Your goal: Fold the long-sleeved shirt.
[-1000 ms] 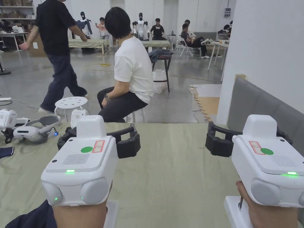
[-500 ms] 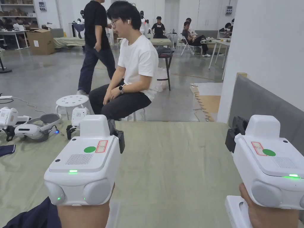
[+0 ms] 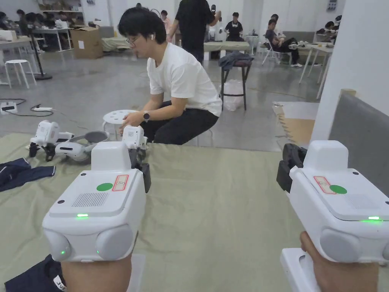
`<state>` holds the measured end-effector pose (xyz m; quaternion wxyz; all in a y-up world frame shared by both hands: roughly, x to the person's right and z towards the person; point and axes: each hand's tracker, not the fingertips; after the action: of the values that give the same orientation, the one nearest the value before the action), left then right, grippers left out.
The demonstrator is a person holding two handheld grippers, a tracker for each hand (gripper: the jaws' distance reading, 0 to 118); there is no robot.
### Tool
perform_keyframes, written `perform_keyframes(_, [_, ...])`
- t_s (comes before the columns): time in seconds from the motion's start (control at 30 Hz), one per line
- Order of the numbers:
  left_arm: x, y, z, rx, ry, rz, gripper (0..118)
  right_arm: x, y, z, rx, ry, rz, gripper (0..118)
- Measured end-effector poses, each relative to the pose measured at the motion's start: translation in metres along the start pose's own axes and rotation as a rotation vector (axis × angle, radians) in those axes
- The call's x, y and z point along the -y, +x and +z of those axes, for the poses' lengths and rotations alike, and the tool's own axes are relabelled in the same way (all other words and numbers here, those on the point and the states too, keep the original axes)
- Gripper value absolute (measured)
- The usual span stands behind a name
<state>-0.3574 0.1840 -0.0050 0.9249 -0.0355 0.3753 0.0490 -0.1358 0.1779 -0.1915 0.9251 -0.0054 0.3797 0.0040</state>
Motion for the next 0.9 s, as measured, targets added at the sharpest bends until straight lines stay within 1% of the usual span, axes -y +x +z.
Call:
perform_keyframes(0.03, [0.0, -0.014, 0.003, -0.036, -0.007, 0.004, 2, 0.002, -0.015, -0.005, -0.037, -0.005, 0.001, 0])
perform_keyframes(0.17, [0.006, -0.07, 0.02, -0.166, -0.047, 0.009, 2, 0.023, -0.071, -0.043, -0.196, -0.063, -0.037, 0])
perform_keyframes(0.23, [0.008, -0.092, 0.029, -0.221, -0.061, 0.008, 2, 0.027, -0.107, -0.039, -0.268, -0.063, -0.036, 0])
perform_keyframes(0.3, [0.012, -0.115, 0.038, -0.273, -0.068, 0.017, 2, 0.032, -0.134, -0.044, -0.333, -0.074, -0.039, 0])
perform_keyframes(0.37, [0.011, -0.132, 0.044, -0.313, -0.066, 0.023, 2, 0.031, -0.16, -0.04, -0.387, -0.071, -0.028, 0])
perform_keyframes(0.43, [0.012, -0.147, 0.05, -0.342, -0.065, 0.023, 2, 0.032, -0.176, -0.041, -0.412, -0.068, -0.022, 0])
perform_keyframes(0.57, [0.015, -0.161, 0.05, -0.366, -0.074, 0.02, 2, 0.035, -0.191, -0.052, -0.439, -0.077, -0.02, 0])
perform_keyframes(0.67, [0.032, -0.168, 0.041, -0.361, -0.127, 0.04, 2, 0.042, -0.195, -0.055, -0.45, -0.109, -0.005, 0])
perform_keyframes(0.83, [0.088, -0.174, 0.026, -0.358, -0.268, 0.058, 2, 0.089, -0.201, -0.057, -0.455, -0.231, 0.038, 0])
perform_keyframes(0.9, [0.113, -0.177, 0.02, -0.356, -0.327, 0.07, 2, 0.116, -0.2, -0.057, -0.45, -0.295, 0.042, 0])
